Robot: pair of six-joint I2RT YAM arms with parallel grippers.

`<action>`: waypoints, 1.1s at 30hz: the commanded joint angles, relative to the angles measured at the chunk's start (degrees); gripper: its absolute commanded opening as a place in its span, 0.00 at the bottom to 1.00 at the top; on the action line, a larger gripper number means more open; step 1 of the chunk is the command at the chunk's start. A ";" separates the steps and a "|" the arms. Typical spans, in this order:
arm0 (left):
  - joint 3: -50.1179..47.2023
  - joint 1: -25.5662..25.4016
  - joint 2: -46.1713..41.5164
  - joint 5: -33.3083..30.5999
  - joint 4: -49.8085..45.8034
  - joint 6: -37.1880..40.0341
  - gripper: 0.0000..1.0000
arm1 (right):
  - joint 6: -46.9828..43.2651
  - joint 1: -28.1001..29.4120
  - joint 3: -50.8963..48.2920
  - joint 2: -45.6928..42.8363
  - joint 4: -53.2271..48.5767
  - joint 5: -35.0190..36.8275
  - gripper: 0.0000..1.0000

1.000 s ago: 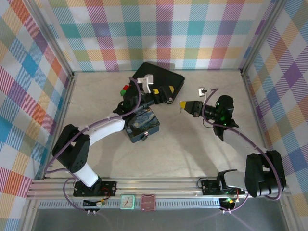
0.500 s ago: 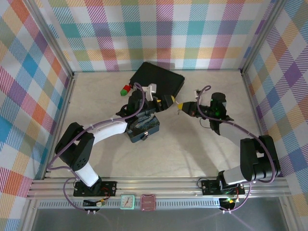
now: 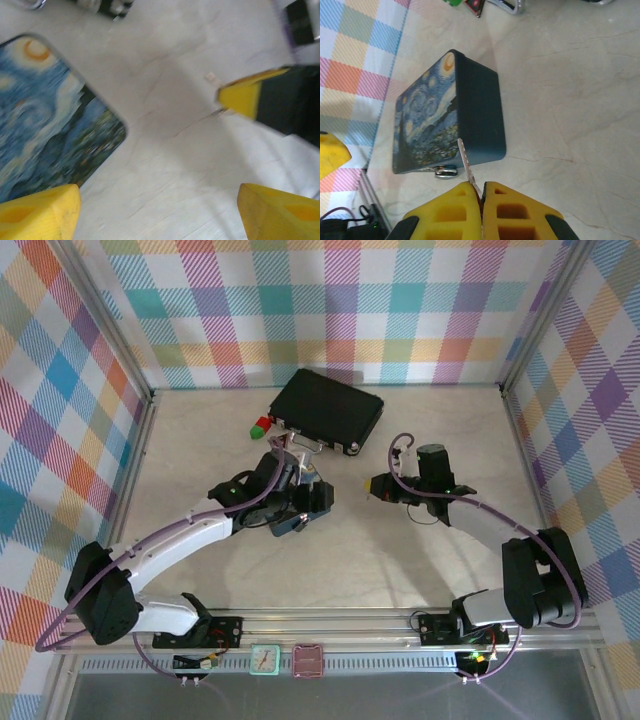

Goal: Unlock the padlock with the key

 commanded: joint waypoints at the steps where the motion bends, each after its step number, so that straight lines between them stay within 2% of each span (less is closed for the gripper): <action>1: -4.78 -1.31 -0.97 -1.89 -9.33 1.90 0.82 | -2.28 1.52 1.11 -2.39 -2.52 4.09 0.00; 7: -10.06 -1.80 2.78 -3.86 0.13 -2.24 0.85 | -2.83 2.74 0.96 -4.36 -4.65 5.45 0.00; 12: -7.69 -1.58 8.36 -14.19 2.82 -3.44 0.88 | -3.35 2.74 -0.78 -7.87 -5.13 7.14 0.00; 14: -8.07 -1.31 10.17 -16.25 6.59 -2.45 0.88 | -3.04 2.76 -1.60 -8.72 -4.53 8.00 0.00; 20: -7.88 -1.00 13.59 -15.43 7.23 -0.10 0.86 | -2.40 2.81 -1.71 -9.00 -4.60 7.64 0.00; 25: -9.69 -1.01 15.48 -11.89 12.57 0.75 0.80 | -3.60 2.86 -0.61 -7.16 -5.24 6.32 0.00; 29: -9.61 -0.77 18.60 -9.83 17.08 -0.73 0.68 | -3.05 3.07 -0.29 -5.99 -4.28 5.92 0.00; 33: -8.88 -0.68 20.73 -13.60 18.60 -4.45 0.59 | -3.74 3.22 0.30 -6.03 -4.56 5.53 0.00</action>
